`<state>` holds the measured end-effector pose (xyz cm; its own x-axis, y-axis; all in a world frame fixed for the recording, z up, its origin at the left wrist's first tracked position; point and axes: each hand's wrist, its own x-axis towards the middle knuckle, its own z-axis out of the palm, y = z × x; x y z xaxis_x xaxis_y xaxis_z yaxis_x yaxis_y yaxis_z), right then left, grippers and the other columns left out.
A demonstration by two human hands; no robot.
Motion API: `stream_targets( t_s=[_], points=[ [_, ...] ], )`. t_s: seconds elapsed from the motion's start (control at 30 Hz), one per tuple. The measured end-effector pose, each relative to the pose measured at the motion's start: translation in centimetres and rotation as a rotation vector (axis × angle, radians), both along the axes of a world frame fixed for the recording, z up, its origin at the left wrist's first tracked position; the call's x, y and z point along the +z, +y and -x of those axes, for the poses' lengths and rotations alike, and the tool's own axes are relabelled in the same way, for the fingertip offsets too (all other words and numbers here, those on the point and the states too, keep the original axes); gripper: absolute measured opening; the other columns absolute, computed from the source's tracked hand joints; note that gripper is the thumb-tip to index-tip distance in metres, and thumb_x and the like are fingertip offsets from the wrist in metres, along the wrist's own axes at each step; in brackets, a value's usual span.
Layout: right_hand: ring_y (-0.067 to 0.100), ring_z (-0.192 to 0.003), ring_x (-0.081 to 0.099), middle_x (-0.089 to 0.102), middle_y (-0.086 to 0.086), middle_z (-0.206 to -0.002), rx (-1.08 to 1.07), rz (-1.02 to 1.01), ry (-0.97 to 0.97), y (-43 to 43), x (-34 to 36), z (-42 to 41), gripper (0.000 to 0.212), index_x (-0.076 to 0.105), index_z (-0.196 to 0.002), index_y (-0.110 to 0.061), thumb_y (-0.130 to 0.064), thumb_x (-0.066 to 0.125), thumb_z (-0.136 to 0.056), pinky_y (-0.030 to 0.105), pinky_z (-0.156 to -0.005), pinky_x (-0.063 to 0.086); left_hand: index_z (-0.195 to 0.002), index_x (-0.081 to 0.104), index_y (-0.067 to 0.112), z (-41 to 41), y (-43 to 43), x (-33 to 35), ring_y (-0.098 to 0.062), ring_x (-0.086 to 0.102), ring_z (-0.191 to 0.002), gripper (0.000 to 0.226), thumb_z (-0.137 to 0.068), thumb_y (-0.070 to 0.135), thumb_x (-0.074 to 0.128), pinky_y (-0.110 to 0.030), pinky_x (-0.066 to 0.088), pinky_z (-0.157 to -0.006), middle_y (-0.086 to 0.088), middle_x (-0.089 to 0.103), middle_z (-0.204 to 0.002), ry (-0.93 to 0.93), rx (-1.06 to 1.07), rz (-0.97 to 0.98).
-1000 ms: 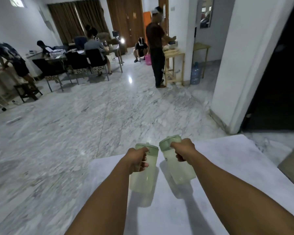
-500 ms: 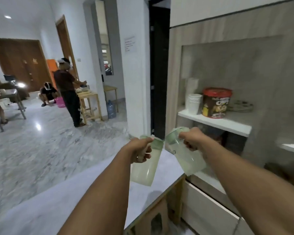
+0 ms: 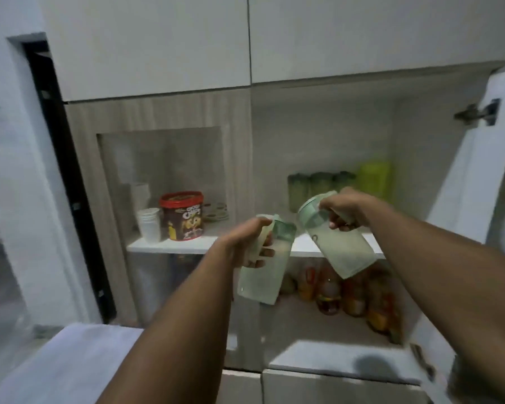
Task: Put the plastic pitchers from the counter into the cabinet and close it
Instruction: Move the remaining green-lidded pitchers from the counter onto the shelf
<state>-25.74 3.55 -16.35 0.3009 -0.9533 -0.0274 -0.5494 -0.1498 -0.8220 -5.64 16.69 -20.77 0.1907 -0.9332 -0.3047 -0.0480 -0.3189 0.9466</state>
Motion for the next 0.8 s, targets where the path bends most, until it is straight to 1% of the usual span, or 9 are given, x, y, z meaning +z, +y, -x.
stream_targets(
  t_s=[0.07,0.17,0.3,0.4,0.5,0.6,0.67,0.73,0.8],
  points=[
    [0.022,-0.054,0.063,0.054,0.005,-0.060,-0.089,0.034,-0.045,-2.2,1.0,3.1,0.013,0.057,-0.089,-0.012,-0.024,0.061,-0.089,0.024,-0.050,0.043,-0.087,0.059,0.018,2.5,-3.6,0.2,-0.019,0.060,-0.085,0.031,-0.097,0.045,0.046,-0.036,0.043,-0.080,0.000,0.056,-0.084,0.028,-0.026,0.054],
    [0.020,-0.055,0.063,0.056,0.007,-0.065,-0.211,0.110,-0.225,-5.5,1.5,6.6,0.015,0.057,-0.094,-0.012,-0.026,0.061,-0.091,0.025,-0.053,0.040,-0.098,0.061,0.018,5.6,-9.2,0.0,-0.021,0.059,-0.095,0.030,-0.097,0.043,0.044,-0.041,0.043,-0.086,-0.003,0.060,-0.098,0.086,-0.044,0.147],
    [0.016,-0.056,0.066,0.061,0.006,-0.070,-0.280,0.185,-0.450,-11.6,-0.1,8.6,0.018,0.061,-0.096,-0.012,-0.029,0.061,-0.092,0.027,-0.056,0.037,-0.120,0.063,0.015,8.3,-16.7,-1.1,-0.021,0.055,-0.109,0.038,-0.100,0.039,0.043,-0.048,0.034,-0.104,-0.004,0.061,-0.119,0.061,0.003,0.230],
    [0.014,-0.051,0.065,0.060,0.002,-0.062,-0.303,0.136,-0.567,-18.1,-2.7,7.3,0.015,0.060,-0.090,-0.016,-0.031,0.061,-0.090,0.026,-0.054,0.036,-0.128,0.059,0.012,8.2,-23.1,-2.7,-0.024,0.055,-0.114,0.040,-0.101,0.036,0.043,-0.042,0.036,-0.101,-0.005,0.061,-0.121,0.071,0.064,0.292],
    [0.018,-0.053,0.068,0.061,0.001,-0.057,-0.272,0.050,-0.622,-25.1,-5.6,3.9,0.017,0.061,-0.086,-0.016,-0.033,0.063,-0.085,0.026,-0.051,0.036,-0.123,0.062,0.013,5.9,-29.6,-4.7,-0.027,0.060,-0.112,0.037,-0.094,0.033,0.050,-0.045,0.045,-0.101,-0.008,0.065,-0.119,0.084,0.192,0.310],
    [0.017,-0.056,0.068,0.065,0.005,-0.066,-0.192,-0.020,-0.612,-30.1,-7.9,-0.8,0.016,0.061,-0.084,-0.013,-0.029,0.061,-0.089,0.024,-0.052,0.041,-0.113,0.067,0.016,2.2,-35.0,-6.6,-0.024,0.061,-0.099,0.033,-0.088,0.034,0.054,-0.038,0.046,-0.081,-0.005,0.068,-0.110,0.054,0.314,0.272],
    [0.014,-0.052,0.067,0.066,0.005,-0.071,-0.129,-0.071,-0.603,-33.2,-8.7,-4.2,0.017,0.064,-0.097,-0.007,-0.021,0.057,-0.093,0.019,-0.043,0.042,-0.102,0.069,0.015,-0.7,-37.9,-7.4,-0.023,0.059,-0.084,0.026,-0.089,0.032,0.055,-0.033,0.044,-0.070,-0.005,0.066,-0.092,0.037,0.389,0.260],
    [0.011,-0.047,0.068,0.068,0.004,-0.070,-0.057,-0.110,-0.592,-35.8,-9.4,-7.6,0.030,0.065,-0.115,-0.003,-0.021,0.059,-0.093,0.021,-0.043,0.043,-0.082,0.066,0.021,-2.9,-39.3,-7.2,-0.020,0.053,-0.068,0.014,-0.086,0.030,0.057,-0.029,0.038,-0.058,-0.002,0.059,-0.074,0.019,0.480,0.243],
    [0.016,-0.055,0.069,0.066,0.005,-0.071,0.022,-0.137,-0.580,-37.4,-9.9,-10.5,0.036,0.061,-0.122,-0.002,-0.023,0.060,-0.093,0.023,-0.046,0.044,-0.076,0.063,0.023,-5.0,-40.3,-6.9,-0.022,0.054,-0.068,0.013,-0.086,0.030,0.057,-0.028,0.039,-0.060,-0.003,0.060,-0.073,0.003,0.560,0.221]
  ],
)
